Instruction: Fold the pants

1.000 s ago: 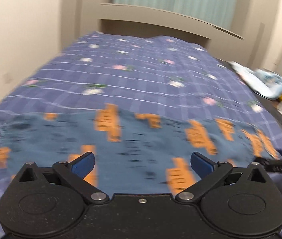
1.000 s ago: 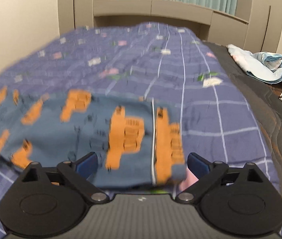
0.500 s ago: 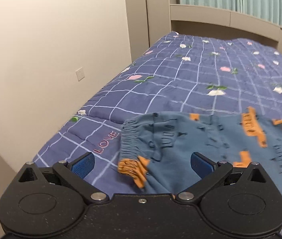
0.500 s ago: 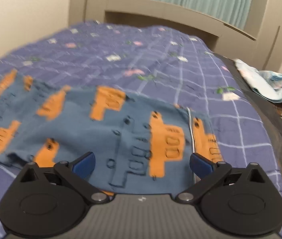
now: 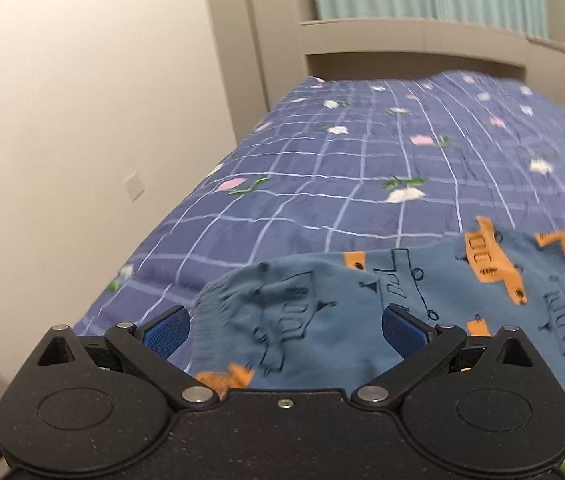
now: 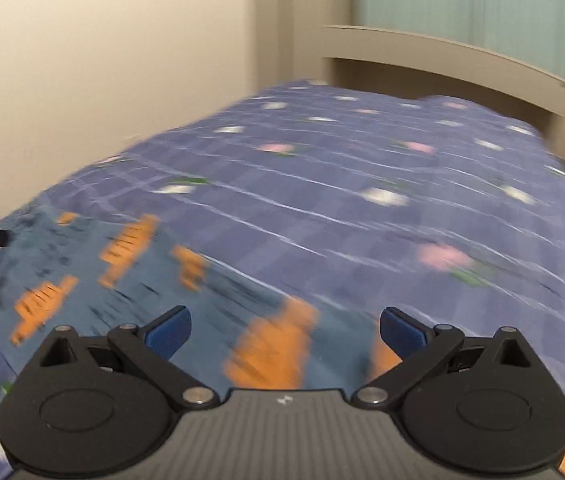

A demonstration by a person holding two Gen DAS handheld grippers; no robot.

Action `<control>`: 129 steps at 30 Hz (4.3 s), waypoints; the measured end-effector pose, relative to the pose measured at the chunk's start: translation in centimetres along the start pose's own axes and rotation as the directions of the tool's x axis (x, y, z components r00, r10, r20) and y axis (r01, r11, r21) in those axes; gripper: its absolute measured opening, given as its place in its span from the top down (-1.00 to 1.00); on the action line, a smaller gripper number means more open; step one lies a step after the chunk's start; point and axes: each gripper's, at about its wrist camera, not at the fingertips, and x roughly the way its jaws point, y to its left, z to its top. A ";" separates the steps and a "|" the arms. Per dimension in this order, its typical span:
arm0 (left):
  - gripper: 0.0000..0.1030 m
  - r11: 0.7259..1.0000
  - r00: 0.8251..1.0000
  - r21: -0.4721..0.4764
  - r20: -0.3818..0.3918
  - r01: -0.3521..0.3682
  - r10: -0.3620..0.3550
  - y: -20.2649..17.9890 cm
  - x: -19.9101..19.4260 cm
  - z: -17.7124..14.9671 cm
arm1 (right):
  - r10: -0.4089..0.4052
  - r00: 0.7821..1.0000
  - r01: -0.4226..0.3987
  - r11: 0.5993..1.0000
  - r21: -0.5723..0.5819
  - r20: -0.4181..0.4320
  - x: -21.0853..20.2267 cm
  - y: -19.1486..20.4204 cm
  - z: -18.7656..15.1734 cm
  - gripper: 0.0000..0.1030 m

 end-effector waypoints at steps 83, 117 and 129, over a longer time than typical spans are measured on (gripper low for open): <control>-0.99 0.762 0.808 0.268 -0.222 0.589 -0.546 -40.8 1.4 11.3 | -0.265 0.952 -0.006 0.484 0.875 0.154 -16.6 -17.8 -21.4 0.14; 0.71 0.693 0.622 0.044 -0.482 0.720 -0.617 -48.7 0.0 11.9 | -0.437 0.899 0.373 0.794 0.480 0.023 -12.8 -9.9 -16.3 0.09; 0.75 0.678 0.604 -0.017 -0.439 0.735 -0.665 -49.1 -0.9 12.8 | -0.482 0.873 0.359 0.737 0.572 0.072 -15.8 -11.4 -16.3 0.77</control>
